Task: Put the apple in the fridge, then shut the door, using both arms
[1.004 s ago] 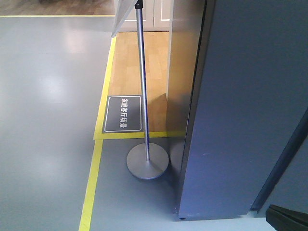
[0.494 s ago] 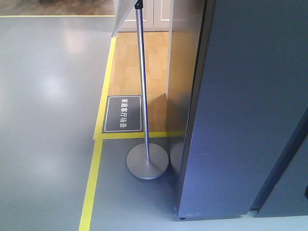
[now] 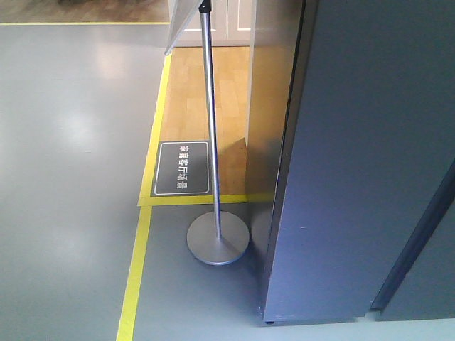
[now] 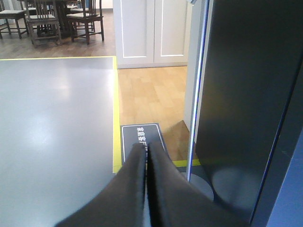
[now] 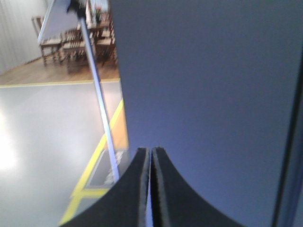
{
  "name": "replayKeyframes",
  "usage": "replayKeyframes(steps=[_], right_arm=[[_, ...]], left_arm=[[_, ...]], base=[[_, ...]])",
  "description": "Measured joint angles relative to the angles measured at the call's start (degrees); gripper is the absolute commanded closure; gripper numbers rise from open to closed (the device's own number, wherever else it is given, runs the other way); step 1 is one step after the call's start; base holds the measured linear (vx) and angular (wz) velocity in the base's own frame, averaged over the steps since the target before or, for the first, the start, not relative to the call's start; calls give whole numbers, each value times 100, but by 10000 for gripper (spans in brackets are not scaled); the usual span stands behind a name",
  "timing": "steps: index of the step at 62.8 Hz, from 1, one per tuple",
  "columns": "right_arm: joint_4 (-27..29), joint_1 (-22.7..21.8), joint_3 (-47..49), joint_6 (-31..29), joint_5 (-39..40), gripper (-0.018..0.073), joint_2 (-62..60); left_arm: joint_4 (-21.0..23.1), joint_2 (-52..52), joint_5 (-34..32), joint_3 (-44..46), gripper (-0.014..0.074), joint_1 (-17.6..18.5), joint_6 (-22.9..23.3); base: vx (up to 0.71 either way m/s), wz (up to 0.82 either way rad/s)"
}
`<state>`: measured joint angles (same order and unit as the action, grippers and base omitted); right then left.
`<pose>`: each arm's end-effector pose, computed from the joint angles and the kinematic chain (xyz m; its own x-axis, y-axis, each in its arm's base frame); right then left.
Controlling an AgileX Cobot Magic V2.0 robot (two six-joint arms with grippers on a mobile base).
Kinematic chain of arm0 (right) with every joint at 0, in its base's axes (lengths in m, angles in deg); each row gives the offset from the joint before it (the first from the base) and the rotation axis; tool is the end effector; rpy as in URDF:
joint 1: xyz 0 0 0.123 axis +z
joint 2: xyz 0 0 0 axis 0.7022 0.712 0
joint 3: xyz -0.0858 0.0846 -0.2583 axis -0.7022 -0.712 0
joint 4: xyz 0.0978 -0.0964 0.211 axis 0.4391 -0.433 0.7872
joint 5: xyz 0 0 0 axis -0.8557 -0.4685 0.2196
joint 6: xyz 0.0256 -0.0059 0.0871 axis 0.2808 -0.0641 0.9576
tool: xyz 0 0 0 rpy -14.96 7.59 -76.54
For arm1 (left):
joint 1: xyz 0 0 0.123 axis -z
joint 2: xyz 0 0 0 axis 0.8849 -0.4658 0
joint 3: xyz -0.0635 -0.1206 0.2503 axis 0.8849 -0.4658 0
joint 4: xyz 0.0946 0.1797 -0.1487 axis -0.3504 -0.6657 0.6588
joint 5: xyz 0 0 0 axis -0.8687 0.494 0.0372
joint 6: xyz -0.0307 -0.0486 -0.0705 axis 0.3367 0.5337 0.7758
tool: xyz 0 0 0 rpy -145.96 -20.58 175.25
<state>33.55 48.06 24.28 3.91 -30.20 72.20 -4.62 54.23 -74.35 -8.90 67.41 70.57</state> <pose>0.0566 0.0052 0.1968 -0.0202 0.0606 -0.9980 -0.0783 0.9950 0.0620 0.0555 -0.0022 0.1839 -0.1637 -0.0517 -0.9852 0.0496 0.9969 -0.0606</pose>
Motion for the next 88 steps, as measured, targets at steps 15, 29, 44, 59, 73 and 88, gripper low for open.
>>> replayKeyframes(steps=[15, 29, 44, 59, 73, 88], right_arm=[[-710, 0, -5, 90, 502, 563, -1], [-1113, 0, -5, 184, 738, 563, -1], [-1269, 0, -5, 245, 762, 563, -1], [-1099, 0, -5, 286, 750, 563, -1], [-994, -166, -5, 462, 739, 563, -1], [-998, -509, -5, 911, 721, 563, -1]], left_arm=[[0, 0, -1, 0, 603, 0, 0], [0, 0, -1, 0, 603, 0, 0], [0, 0, -1, 0, 603, 0, 0], [0, 0, -1, 0, 603, 0, 0], [0, 0, -1, 0, 603, 0, 0], [0, 0, -1, 0, 603, 0, 0]], base=[[0, 0], [0, 0], [0, 0], [0, 0], [0, 0], [0, 0]])
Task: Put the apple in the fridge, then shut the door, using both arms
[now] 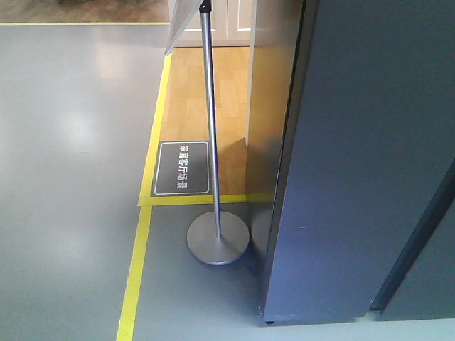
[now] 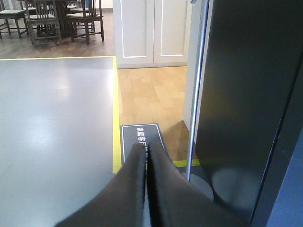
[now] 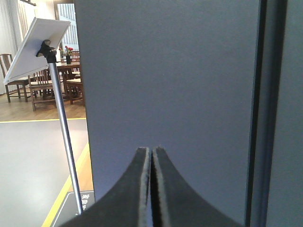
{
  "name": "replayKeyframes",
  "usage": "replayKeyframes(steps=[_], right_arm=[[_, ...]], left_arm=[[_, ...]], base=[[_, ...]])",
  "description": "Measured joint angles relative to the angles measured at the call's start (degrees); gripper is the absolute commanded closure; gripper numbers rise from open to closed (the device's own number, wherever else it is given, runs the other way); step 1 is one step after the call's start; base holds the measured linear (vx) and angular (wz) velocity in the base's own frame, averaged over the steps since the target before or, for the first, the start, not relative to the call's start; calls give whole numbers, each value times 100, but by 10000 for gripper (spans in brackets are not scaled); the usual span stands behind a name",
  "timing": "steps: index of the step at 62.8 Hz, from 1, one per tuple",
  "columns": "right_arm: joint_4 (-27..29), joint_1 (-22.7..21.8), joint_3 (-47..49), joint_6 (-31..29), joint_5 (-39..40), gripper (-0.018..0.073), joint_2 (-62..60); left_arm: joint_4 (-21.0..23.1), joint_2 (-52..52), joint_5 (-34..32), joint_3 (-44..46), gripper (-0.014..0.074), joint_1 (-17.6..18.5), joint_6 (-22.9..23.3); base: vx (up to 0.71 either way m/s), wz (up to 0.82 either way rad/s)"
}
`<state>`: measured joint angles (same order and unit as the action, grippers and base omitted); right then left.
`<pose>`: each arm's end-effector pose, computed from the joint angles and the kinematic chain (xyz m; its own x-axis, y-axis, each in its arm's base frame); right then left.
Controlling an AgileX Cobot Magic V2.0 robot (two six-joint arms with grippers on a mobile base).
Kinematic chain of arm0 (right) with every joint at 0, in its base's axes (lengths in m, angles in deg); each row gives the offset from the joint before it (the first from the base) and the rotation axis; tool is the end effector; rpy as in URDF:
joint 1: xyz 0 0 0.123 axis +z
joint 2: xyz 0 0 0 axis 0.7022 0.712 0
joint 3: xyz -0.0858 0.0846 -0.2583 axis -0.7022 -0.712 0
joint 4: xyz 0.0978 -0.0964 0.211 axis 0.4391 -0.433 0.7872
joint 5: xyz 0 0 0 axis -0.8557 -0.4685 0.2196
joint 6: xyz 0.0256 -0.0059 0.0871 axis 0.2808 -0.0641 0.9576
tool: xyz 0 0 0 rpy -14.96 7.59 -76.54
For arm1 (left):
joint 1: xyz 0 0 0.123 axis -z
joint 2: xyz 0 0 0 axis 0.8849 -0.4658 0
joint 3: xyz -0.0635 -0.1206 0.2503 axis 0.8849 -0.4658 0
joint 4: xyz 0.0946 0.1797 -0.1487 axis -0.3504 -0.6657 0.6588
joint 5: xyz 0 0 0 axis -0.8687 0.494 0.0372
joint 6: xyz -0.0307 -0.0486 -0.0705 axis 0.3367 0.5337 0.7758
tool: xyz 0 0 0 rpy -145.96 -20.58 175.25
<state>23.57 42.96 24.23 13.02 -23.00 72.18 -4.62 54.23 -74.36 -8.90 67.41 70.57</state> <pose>0.0563 -0.0017 0.2077 0.1087 0.0443 -0.9931 0.0254 0.9986 0.0473 0.0555 -0.0022 0.1839 -0.1635 -0.0517 -0.9852 0.0497 0.9969 -0.0606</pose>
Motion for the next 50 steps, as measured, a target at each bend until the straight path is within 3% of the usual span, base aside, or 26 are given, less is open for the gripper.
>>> replayKeyframes(steps=[50], right_arm=[[0, 0, 0, 65, -14, 563, 0]], left_arm=[[0, 0, 0, 0, 603, 0, 0]], base=[[0, 0]])
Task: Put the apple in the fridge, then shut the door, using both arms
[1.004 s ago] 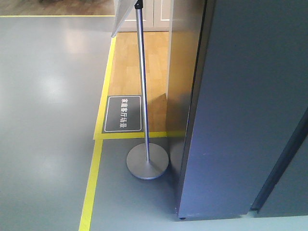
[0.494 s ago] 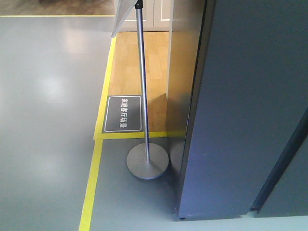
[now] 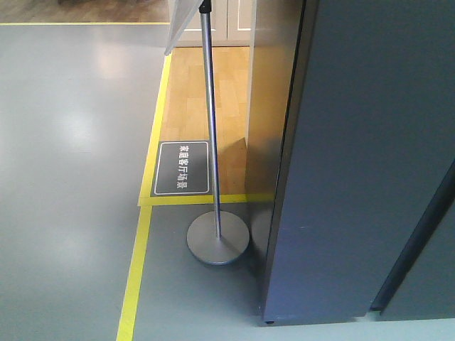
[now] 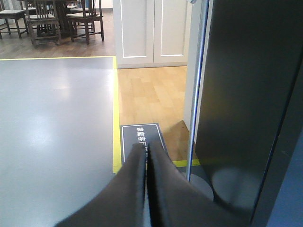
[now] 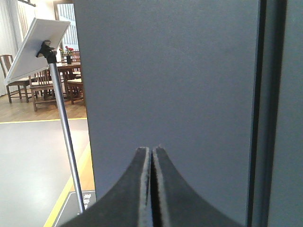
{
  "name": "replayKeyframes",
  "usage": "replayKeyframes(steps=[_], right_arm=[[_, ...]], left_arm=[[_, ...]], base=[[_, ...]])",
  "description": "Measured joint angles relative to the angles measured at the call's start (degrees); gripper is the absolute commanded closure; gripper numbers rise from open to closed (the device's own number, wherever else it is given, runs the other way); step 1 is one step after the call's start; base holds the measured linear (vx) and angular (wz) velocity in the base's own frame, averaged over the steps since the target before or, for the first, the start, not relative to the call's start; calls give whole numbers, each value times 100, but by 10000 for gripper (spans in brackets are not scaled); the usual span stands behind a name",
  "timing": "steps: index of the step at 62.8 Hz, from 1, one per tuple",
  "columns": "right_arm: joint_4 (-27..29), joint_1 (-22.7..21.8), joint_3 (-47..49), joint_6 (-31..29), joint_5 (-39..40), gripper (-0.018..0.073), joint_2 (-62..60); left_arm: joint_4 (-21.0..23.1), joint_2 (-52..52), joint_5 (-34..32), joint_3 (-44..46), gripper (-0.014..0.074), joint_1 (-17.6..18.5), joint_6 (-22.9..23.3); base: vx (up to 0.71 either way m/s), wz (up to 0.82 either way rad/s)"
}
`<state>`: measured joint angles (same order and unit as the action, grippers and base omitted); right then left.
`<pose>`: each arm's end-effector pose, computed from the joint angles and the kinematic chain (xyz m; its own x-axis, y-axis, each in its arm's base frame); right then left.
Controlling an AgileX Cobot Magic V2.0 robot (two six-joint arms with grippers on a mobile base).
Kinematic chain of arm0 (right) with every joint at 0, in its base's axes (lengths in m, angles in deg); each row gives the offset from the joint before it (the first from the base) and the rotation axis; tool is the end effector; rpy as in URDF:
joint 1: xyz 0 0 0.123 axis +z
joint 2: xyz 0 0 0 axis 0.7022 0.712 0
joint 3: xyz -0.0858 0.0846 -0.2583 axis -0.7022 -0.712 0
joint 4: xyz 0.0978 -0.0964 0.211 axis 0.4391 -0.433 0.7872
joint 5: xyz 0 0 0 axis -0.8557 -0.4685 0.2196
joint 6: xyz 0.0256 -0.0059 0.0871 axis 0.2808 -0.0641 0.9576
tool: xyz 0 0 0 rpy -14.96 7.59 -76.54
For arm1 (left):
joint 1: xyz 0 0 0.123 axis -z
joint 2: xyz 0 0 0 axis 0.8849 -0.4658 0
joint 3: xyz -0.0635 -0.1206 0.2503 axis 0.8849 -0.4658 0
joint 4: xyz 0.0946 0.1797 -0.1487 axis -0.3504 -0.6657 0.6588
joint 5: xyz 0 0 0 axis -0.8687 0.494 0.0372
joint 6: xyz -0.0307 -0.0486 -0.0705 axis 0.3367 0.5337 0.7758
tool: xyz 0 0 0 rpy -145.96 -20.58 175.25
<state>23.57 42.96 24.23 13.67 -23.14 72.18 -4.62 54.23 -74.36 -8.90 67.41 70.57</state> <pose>0.0563 -0.0017 0.2075 0.1066 0.0557 -0.9927 0.0242 0.9980 0.0585 0.0555 -0.0022 0.1839 -0.1635 -0.0517 -0.9852 0.0497 0.9969 -0.0606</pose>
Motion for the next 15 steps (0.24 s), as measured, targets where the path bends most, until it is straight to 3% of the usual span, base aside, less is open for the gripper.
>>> replayKeyframes(steps=[15], right_arm=[[0, 0, 0, 0, 0, 563, 0]], left_arm=[[0, 0, 0, 0, 603, 0, 0]], base=[[0, 0]])
